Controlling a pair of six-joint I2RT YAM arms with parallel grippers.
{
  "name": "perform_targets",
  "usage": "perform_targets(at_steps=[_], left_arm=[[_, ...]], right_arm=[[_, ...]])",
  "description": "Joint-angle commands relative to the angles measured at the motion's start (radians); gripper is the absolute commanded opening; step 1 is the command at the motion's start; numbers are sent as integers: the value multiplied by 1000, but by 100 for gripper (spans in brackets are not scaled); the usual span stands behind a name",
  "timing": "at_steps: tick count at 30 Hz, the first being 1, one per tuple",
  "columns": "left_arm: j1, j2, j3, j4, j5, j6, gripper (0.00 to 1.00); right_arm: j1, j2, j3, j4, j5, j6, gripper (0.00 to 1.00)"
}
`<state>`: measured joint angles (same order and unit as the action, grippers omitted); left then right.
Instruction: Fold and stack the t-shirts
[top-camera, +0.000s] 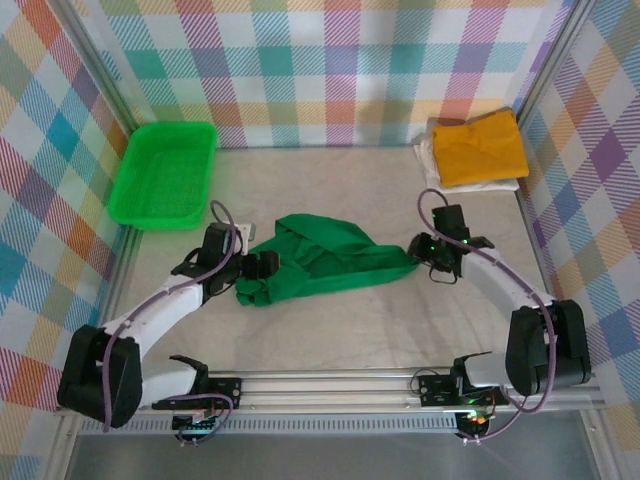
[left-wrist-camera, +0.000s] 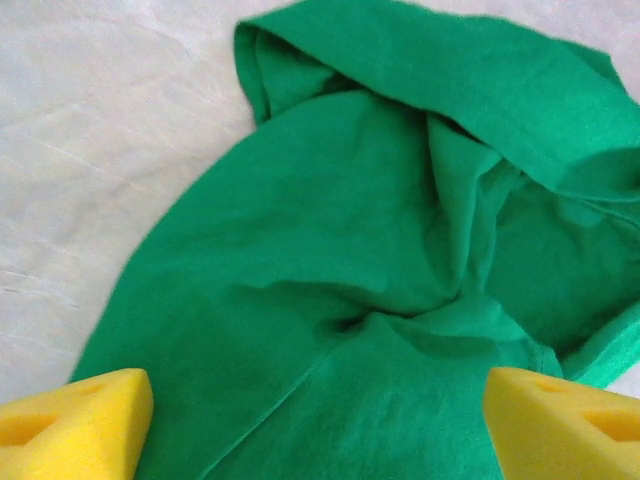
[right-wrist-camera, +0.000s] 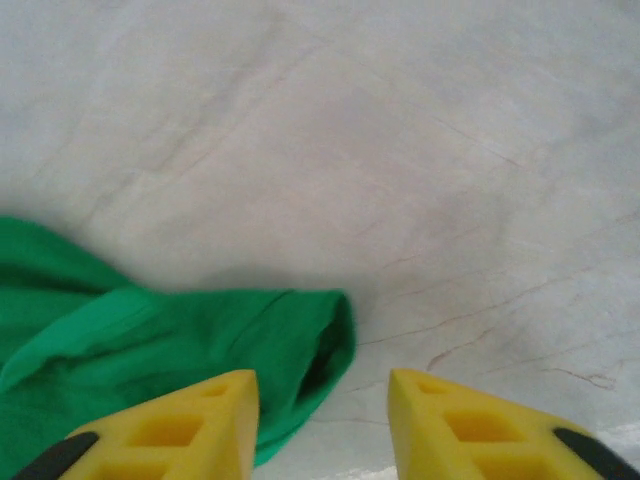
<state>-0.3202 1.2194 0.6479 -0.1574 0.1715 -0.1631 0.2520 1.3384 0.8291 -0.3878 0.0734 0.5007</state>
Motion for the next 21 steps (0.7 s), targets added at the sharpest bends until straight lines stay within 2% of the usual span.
perform_targets(at_steps=[1,4,7,10,13,14,16,17,18,19,20,21], left_arm=[[-37,9,25,-1,78,1,87],[-105,-42,-41,28,44,-26,89],[-149,-87,-105,36,-21,-59,90],[-172,-87,-142,62,-41,-83,90],[-184,-54,-159,82,-96,-90,87],[-183,-45,-152,81,-112,-89,83],[-182,-36,-134,71,-162,-95,61],[-182,-38,-127,70,-187,-97,54],[-181,-41,-120,66,-206,-97,44],[-183,-49,-109,57,-233,-101,27],[-180,-60,-100,51,-255,-106,16],[-180,-80,-94,45,-283,-115,10]], right_arm=[[151,52,141,24,-1,-259,50],[281,184,232,35,-115,-418,55],[385,316,305,44,-103,-529,60],[462,435,378,49,-42,-654,65],[481,539,430,60,-9,-704,66],[481,567,450,55,15,-706,66],[481,617,483,54,72,-714,61],[481,628,485,64,100,-718,57],[480,636,484,82,123,-721,45],[480,639,484,90,150,-722,30],[478,637,489,92,177,-715,18],[475,623,493,85,196,-706,8]])
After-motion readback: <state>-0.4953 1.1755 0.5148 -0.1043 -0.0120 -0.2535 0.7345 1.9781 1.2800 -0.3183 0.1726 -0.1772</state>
